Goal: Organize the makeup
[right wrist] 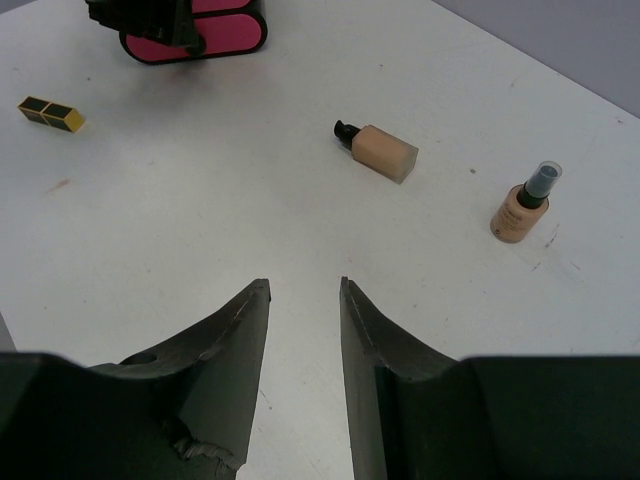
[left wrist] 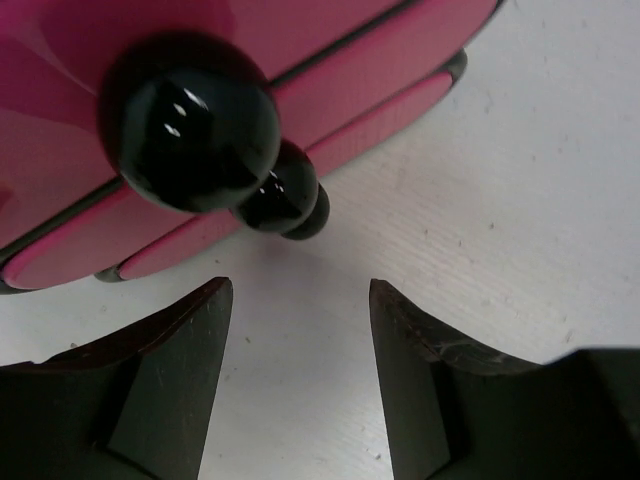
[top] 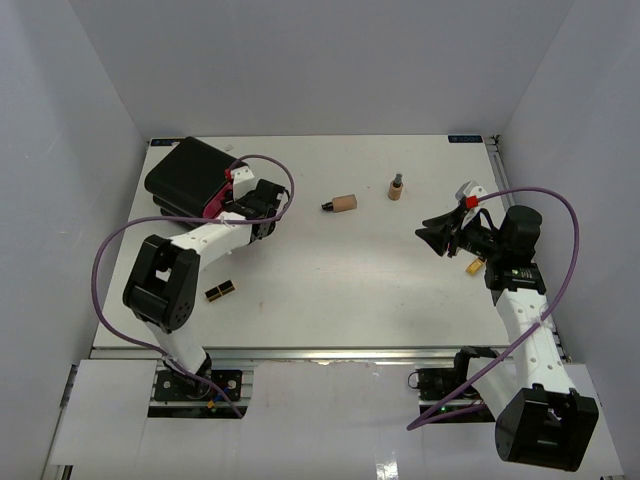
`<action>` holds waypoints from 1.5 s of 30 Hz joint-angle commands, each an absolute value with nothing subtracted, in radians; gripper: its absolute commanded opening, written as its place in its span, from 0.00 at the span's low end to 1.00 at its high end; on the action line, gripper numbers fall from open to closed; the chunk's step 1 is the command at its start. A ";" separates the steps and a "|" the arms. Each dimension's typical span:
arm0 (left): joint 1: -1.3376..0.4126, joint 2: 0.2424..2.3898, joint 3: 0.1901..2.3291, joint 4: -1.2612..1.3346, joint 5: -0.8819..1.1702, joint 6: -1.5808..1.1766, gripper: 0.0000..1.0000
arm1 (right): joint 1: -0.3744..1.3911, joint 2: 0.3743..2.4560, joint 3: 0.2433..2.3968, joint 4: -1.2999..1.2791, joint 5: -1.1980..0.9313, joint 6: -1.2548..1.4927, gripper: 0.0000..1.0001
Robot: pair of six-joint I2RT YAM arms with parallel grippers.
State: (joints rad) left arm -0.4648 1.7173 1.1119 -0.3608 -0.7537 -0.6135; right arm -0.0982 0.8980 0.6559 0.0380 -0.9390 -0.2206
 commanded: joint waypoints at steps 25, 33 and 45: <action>-0.465 1.849 1.315 -0.368 -1.051 -0.710 0.42 | -0.104 0.899 0.649 0.072 -0.946 -0.239 0.41; -0.481 1.798 1.263 -0.368 -1.003 -0.718 0.11 | -0.104 0.896 0.650 0.071 -0.948 -0.240 0.41; -0.647 1.731 1.188 -0.429 -0.990 -0.862 0.12 | -0.109 0.893 0.649 0.071 -0.948 -0.239 0.41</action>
State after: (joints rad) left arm -0.5954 1.7980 1.2044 -0.4110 -1.0245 -0.7653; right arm -0.0993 0.9051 0.6556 0.0380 -0.9386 -0.2283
